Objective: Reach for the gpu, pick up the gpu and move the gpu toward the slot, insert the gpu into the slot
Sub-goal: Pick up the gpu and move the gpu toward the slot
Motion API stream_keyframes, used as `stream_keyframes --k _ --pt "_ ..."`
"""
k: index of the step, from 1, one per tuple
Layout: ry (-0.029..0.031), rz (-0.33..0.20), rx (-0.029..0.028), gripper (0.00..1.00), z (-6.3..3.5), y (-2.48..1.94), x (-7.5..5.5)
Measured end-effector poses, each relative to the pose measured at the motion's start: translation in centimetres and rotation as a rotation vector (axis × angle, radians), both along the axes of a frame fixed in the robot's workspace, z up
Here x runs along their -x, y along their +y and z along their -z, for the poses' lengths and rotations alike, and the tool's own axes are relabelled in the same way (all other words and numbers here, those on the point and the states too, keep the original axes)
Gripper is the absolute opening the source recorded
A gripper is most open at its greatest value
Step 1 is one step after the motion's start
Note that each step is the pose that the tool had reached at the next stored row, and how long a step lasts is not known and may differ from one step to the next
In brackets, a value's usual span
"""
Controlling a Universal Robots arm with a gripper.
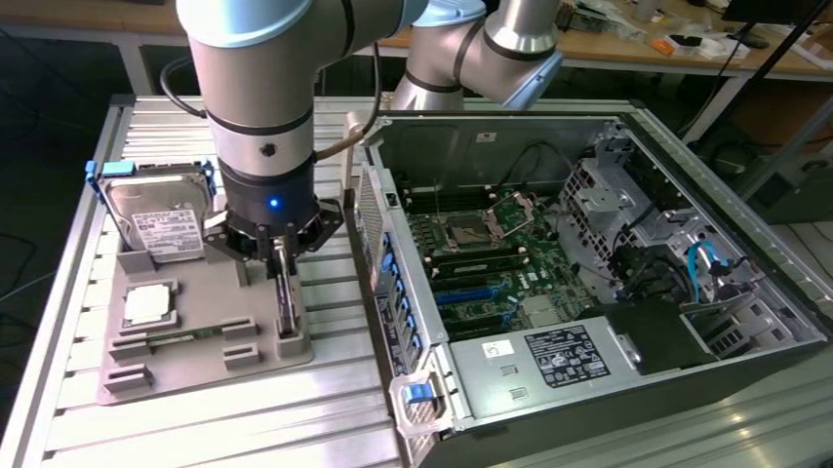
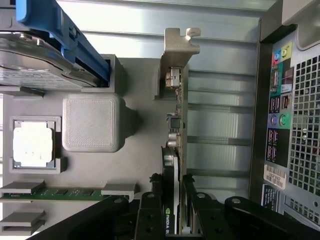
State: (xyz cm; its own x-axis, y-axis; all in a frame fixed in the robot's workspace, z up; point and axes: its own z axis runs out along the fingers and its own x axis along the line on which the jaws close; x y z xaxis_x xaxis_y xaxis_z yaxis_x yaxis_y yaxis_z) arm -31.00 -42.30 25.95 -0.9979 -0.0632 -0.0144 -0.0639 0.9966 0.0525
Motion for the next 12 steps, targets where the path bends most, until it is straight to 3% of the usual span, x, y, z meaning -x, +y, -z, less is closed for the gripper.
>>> stream_keyframes --k 3,12 --pt "-0.0002 0.000 -0.0042 0.27 0.00 0.01 0.0" --pt "0.0000 0.000 -0.0043 0.27 -1.26 0.00 0.0"
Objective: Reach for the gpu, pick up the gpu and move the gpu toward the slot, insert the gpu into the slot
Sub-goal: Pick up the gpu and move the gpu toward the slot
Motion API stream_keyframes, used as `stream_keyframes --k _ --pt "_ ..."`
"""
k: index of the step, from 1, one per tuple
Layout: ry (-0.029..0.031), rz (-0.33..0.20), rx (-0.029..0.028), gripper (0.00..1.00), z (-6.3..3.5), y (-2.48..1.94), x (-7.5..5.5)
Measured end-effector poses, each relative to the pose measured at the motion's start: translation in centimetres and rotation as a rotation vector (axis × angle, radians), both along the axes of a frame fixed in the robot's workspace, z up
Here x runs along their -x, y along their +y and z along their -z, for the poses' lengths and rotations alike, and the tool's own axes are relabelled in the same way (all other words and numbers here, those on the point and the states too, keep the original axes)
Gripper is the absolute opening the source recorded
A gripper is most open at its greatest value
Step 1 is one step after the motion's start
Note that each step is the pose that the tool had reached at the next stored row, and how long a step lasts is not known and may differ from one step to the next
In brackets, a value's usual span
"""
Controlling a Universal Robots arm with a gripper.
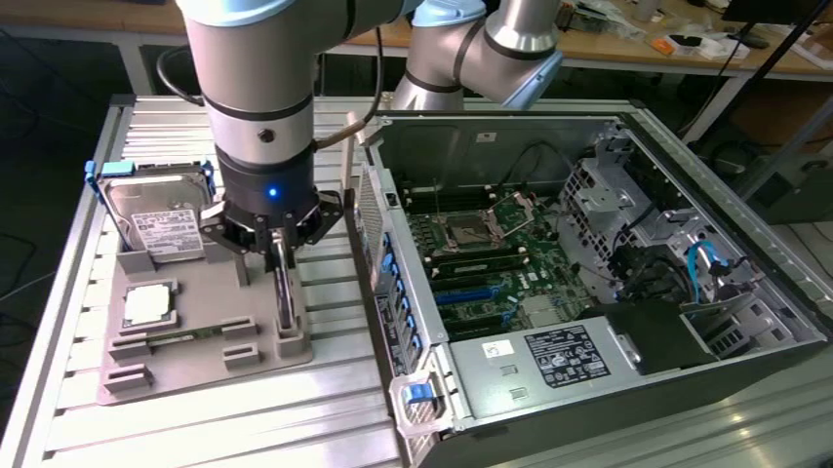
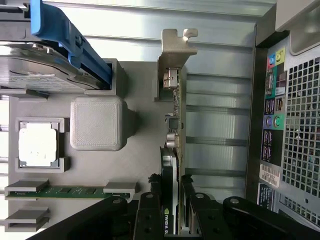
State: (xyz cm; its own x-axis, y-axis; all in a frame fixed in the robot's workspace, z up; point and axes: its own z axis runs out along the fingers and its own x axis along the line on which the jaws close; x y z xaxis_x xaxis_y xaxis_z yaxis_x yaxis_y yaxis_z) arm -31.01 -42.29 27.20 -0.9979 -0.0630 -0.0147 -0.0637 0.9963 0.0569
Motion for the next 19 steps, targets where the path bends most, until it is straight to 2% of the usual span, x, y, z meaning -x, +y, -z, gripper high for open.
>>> stream_keyframes --k 6,19 --pt "-0.0001 0.000 -0.0002 0.27 -1.35 0.00 0.0" --pt "-0.0001 0.000 -0.0005 0.27 -4.95 0.00 0.0"
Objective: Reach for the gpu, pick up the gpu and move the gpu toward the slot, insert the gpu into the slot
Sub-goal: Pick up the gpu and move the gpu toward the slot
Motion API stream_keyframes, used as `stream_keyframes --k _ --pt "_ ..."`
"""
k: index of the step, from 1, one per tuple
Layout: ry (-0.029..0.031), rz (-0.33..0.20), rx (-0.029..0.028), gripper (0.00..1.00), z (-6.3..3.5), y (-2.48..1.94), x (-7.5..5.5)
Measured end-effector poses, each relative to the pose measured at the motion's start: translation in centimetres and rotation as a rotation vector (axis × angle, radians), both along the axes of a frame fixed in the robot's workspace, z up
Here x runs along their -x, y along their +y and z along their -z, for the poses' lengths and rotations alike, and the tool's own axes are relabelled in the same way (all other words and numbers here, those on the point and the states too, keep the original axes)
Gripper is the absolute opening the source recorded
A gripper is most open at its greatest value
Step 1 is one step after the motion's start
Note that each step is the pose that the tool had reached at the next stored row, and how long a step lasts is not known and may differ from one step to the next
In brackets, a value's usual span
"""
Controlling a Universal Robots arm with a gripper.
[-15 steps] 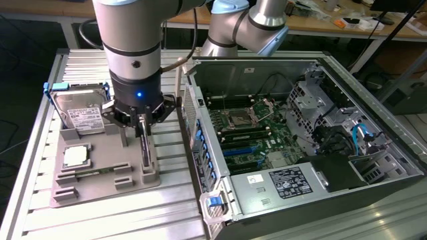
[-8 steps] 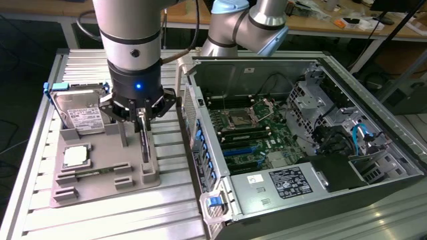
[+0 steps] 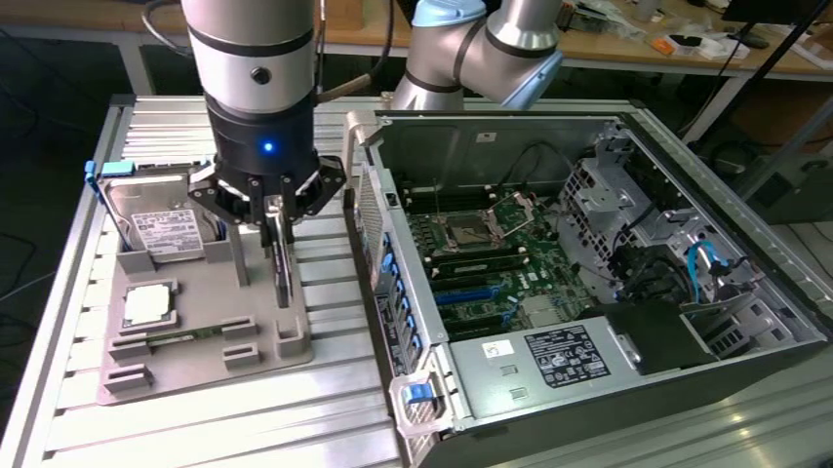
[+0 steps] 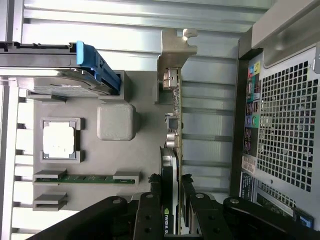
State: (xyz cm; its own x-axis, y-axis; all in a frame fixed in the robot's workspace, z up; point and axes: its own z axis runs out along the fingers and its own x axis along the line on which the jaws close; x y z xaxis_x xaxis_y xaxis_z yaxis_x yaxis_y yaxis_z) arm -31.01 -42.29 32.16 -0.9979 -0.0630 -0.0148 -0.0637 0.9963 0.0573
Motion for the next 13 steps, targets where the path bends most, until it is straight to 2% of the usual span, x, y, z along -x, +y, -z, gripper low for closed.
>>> stream_keyframes --k 2,7,13 --pt "0.0000 0.000 -0.0001 0.27 -0.56 0.00 0.0" --pt "0.0001 0.000 0.0000 0.27 -2.84 0.00 0.0" --pt "0.0001 0.000 0.0000 0.27 -4.77 0.00 0.0"
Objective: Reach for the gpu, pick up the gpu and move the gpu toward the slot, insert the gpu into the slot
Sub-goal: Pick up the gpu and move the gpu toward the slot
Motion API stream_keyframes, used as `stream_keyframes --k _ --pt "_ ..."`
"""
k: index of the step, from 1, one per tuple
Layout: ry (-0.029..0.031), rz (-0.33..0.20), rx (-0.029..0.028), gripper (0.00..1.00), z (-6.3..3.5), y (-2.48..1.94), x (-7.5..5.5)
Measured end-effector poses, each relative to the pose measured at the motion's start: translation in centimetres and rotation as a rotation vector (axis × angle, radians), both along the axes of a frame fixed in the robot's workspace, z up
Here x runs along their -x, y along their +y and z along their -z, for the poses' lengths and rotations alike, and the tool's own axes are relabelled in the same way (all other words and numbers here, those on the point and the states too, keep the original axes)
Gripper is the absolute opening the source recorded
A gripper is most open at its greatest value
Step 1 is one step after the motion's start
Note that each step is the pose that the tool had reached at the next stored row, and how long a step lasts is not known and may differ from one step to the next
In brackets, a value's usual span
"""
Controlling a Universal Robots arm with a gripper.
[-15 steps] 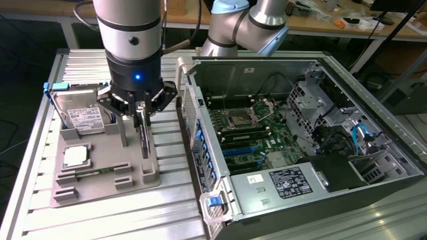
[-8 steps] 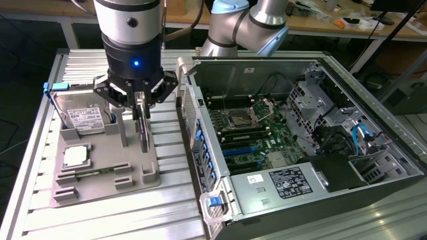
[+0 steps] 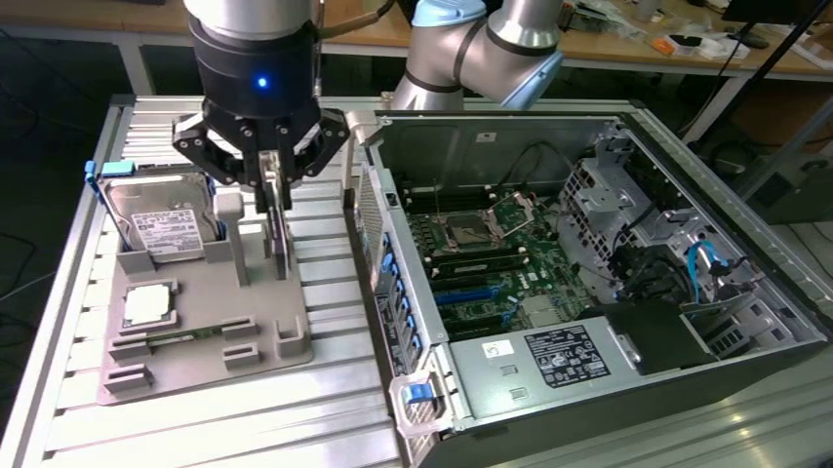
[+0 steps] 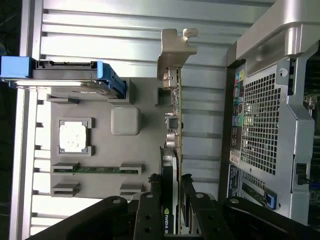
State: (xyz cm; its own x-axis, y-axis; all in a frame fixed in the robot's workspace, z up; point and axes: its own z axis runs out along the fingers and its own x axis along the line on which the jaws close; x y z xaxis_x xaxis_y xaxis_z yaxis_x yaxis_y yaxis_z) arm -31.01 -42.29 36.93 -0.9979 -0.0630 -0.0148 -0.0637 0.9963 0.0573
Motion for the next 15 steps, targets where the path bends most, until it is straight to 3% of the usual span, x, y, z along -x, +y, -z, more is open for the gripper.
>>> stream_keyframes --k 15 --pt "0.0000 0.000 -0.0005 0.27 -4.85 0.00 0.0"
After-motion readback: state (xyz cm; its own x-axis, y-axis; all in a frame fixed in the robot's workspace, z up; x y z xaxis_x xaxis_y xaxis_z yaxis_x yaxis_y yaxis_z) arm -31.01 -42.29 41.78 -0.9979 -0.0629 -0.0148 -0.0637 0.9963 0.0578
